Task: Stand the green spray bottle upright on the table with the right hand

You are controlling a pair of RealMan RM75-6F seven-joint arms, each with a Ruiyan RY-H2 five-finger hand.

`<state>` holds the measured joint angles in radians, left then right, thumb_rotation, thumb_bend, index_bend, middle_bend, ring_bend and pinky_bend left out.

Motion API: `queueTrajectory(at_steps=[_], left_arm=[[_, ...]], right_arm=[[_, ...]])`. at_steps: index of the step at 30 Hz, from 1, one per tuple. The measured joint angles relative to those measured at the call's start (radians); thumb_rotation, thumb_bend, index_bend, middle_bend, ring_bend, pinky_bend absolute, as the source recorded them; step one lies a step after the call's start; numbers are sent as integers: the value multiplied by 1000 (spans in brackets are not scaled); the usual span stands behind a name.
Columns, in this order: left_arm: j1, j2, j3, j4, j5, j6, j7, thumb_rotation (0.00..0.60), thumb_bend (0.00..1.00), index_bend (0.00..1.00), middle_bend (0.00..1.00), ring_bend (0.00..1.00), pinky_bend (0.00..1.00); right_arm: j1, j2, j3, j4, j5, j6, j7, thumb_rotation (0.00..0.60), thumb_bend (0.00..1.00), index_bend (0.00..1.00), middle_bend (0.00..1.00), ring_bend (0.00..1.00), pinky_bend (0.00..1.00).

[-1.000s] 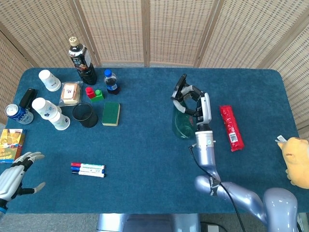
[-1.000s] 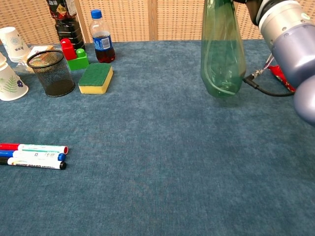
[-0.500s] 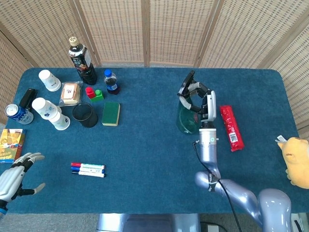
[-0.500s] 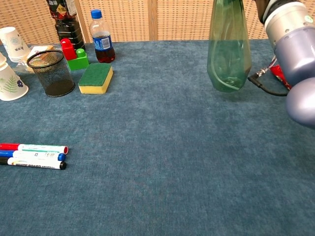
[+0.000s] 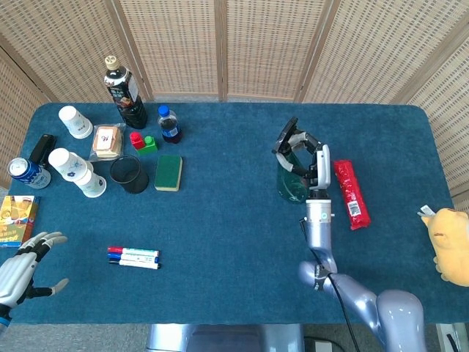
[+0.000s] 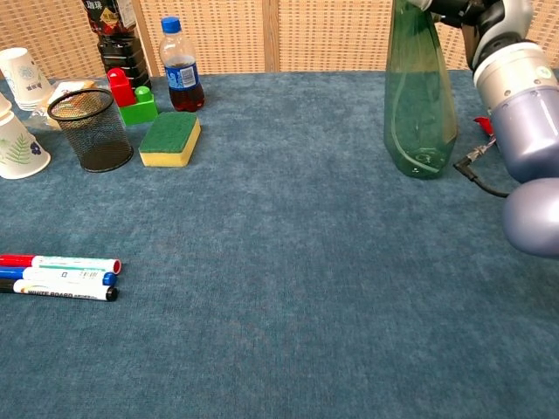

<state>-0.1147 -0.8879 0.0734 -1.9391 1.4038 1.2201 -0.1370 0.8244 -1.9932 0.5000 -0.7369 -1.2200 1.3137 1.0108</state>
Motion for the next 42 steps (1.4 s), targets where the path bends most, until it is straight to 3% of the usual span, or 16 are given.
queueTrajectory(at_steps=[18, 42], left_arm=[[-3, -7, -1, 3, 8, -1, -1, 600, 304, 172, 153, 90, 14], [-11, -13, -2, 8, 14, -11, -2, 600, 304, 172, 153, 90, 20]], right_arm=[[-39, 26, -13, -10, -27, 9, 19, 600, 241, 533, 539, 439, 521], [-75, 64, -15, -82, -53, 48, 2, 600, 233, 513, 537, 438, 513]])
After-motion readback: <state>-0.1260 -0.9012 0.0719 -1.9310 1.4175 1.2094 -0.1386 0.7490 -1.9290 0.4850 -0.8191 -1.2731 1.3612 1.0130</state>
